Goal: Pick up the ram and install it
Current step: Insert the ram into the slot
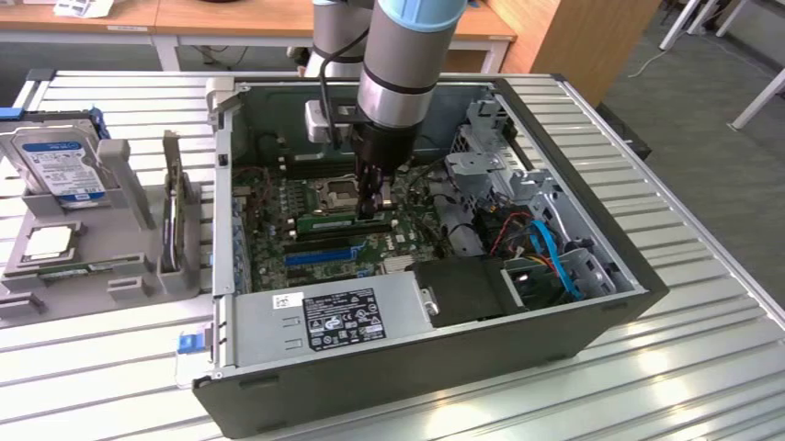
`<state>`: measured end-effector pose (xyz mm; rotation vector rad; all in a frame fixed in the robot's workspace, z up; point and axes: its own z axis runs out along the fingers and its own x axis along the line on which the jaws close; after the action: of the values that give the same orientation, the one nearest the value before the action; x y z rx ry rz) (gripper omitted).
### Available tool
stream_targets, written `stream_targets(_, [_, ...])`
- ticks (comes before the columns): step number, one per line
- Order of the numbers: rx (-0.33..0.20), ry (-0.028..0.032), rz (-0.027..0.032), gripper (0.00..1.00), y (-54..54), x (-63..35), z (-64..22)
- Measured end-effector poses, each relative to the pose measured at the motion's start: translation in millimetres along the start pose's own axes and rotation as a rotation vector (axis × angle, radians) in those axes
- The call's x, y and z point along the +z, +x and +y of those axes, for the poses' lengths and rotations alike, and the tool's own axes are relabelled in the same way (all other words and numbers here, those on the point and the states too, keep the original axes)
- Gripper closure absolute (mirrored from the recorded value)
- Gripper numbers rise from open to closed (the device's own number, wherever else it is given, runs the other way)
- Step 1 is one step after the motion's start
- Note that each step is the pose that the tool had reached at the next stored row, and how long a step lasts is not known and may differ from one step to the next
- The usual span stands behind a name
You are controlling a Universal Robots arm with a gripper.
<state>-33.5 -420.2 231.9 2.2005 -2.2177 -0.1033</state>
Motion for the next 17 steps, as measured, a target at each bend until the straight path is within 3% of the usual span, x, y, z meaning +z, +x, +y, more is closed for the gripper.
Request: stream_targets(17, [0.0, 0.0, 0.0001, 0.89, 0.2, 4.4, -0.5])
